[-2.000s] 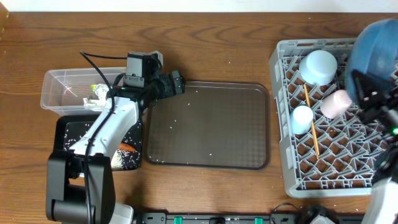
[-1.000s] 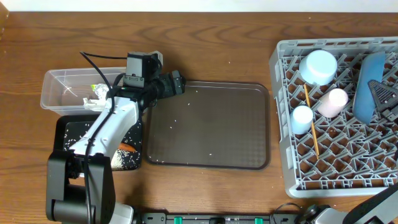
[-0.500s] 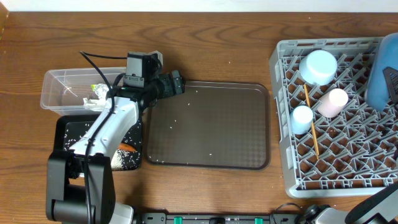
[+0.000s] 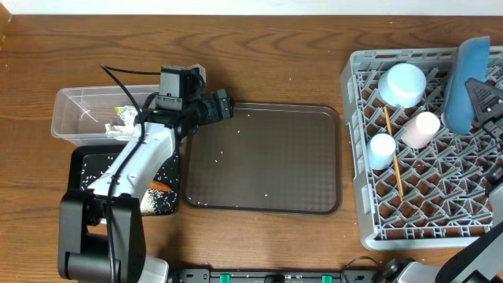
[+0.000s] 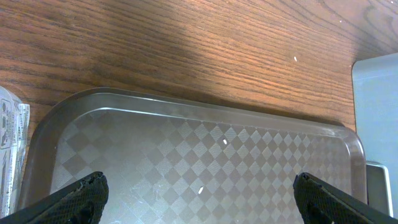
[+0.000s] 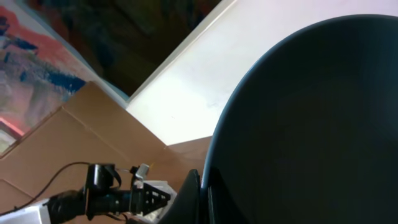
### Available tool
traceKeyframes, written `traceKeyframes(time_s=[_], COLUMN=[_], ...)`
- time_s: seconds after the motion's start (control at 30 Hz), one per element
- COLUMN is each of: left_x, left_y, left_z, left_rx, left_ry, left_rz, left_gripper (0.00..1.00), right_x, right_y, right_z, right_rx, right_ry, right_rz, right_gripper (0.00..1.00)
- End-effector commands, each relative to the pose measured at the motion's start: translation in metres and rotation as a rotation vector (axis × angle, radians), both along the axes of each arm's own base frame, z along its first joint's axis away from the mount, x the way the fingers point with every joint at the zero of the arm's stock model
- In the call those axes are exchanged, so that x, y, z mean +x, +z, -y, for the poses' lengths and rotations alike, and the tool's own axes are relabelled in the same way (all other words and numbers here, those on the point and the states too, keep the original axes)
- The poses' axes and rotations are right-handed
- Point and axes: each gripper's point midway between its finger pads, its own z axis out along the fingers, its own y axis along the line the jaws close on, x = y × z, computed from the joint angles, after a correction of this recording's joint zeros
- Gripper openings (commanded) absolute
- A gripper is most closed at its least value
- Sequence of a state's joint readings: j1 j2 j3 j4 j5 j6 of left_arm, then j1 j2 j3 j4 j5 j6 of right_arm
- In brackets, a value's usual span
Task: Sort waste into correct bins and load items into the dishwasher rack
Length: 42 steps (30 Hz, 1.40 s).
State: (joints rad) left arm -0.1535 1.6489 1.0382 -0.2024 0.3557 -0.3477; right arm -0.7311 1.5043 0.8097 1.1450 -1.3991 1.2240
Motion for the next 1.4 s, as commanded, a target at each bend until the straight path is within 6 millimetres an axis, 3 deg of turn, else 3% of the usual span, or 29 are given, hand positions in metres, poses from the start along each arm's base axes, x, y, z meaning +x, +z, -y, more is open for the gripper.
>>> traceKeyframes(time_s=[0.0,0.6,0.9,1.17,1.27,1.37], left_x=[-0.001,-0.001,-0.001,-0.001,-0.001,-0.001], left_y=[-0.001,-0.001,-0.001,-0.001,-0.001,-0.001], left_z=[-0.001,-0.001,-0.001,-0.001,-0.001,-0.001], left_rx=[0.007,0.007,0.007,0.007,0.007,0.007], left_ry=[0.006,0.006,0.006,0.006,0.006,0.006], left_rz=[-0.001,-0.001,-0.001,-0.001,-0.002,-0.001], left_gripper=[0.98,0.98,0.98,0.98,0.98,0.98], right_x=[0.006,0.025,0.026,0.021,0.020,0.018], right_y=[0.002,-0.044,-0.075,-0.078,-0.077,-0.070], right_z=[0.000,0.020,0.047,0.061,0.065,0.065], right_rx=[0.029,0.090,0.139,0.161,0.199,0.208], right_ry=[-0.026,-0.036,-0.073,-0.109,-0.117,-0.118], right_rz=[0.004,-0.066,-0.130,-0.145,-0.168,-0.155], right_gripper=[0.01,0.01,0.01,0.01,0.07,0.02])
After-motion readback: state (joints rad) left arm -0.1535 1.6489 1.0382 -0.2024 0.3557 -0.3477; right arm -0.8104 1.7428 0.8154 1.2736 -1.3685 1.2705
